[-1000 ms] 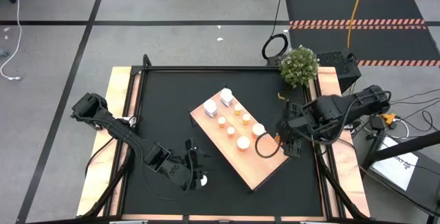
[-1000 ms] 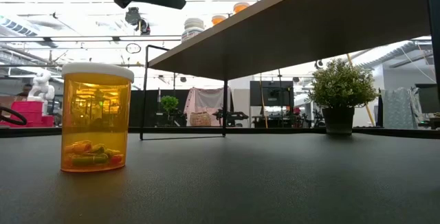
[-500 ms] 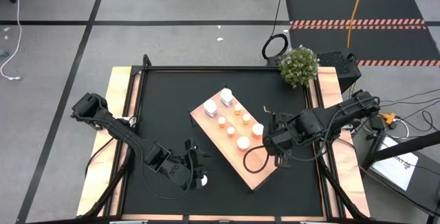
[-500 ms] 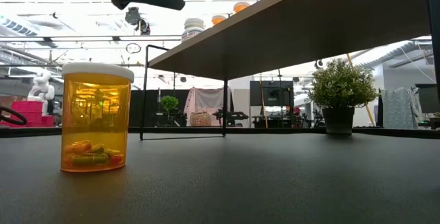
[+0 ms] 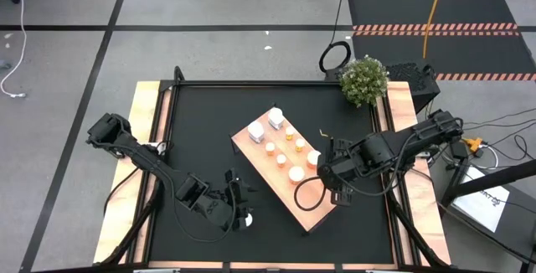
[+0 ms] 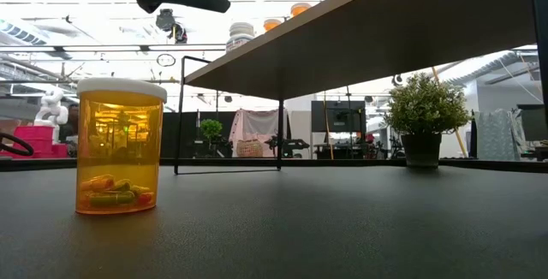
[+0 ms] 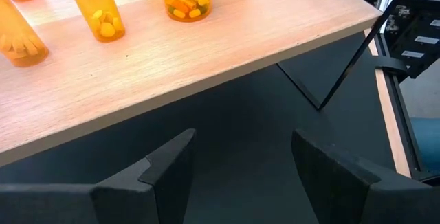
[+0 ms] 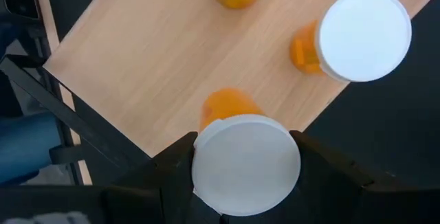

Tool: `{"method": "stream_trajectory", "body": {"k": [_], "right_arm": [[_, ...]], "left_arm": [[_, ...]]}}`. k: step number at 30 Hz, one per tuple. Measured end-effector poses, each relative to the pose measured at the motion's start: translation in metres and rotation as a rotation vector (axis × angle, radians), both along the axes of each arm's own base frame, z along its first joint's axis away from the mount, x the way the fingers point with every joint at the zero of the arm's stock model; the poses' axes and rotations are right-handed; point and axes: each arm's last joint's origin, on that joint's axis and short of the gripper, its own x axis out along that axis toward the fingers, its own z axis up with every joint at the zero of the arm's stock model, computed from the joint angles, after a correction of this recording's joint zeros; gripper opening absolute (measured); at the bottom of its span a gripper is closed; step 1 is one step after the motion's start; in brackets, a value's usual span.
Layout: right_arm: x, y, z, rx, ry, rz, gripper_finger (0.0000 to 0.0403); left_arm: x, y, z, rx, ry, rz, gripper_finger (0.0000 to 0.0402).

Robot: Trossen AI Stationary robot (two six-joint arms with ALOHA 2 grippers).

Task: Pick and place medicine bottles onto shelf by color
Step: Put the large orange pill bottle on the shelf aligned with the other large orange pill bottle

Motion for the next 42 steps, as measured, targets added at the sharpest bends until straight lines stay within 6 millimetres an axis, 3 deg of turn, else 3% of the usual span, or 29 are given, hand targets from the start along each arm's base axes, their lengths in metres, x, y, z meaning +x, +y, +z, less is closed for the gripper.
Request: {"method": "stream_trajectory", "body": {"k": [14,28,35,42], "right_arm": [[0.002,0.001,-0.019,-0.02,0.04,0.01,0.0212],[0.003,0.001,-0.024,-0.025,0.038,0.028,0.0274],[-0.008,-0.001,-0.011,-0.039,-0.034,0.044,0.0276],[-0.035,-0.006,0.015,-0.086,-0.205,-0.006,0.0276]], "left_arm": [[0.0,0.0,0.0,-0.003,-0.001,0.001,0.0239],[-0.002,-0.005,-0.002,-0.044,-0.005,0.012,0.0239],[-0.006,-0.013,-0.001,-0.055,-0.013,-0.003,0.0239],[-0.007,-0.014,-0.001,-0.075,-0.032,0.042,0.0239]]}}
